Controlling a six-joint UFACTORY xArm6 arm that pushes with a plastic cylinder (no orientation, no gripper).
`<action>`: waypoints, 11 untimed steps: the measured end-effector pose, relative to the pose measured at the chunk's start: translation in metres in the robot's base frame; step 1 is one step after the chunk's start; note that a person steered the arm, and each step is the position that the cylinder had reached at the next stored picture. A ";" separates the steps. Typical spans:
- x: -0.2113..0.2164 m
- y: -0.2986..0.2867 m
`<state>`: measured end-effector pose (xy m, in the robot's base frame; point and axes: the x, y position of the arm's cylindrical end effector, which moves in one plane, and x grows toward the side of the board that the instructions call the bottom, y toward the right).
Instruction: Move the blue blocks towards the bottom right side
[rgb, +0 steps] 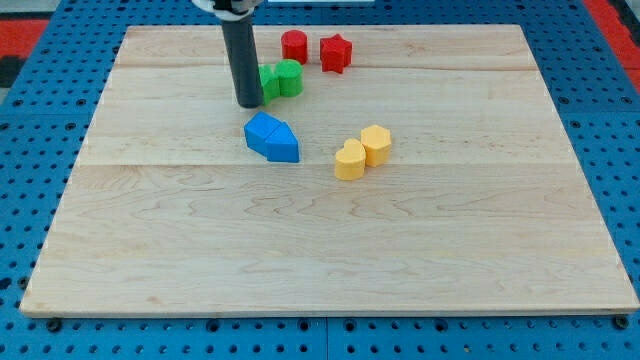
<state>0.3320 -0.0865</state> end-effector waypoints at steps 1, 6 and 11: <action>-0.021 0.016; 0.070 -0.036; 0.089 0.028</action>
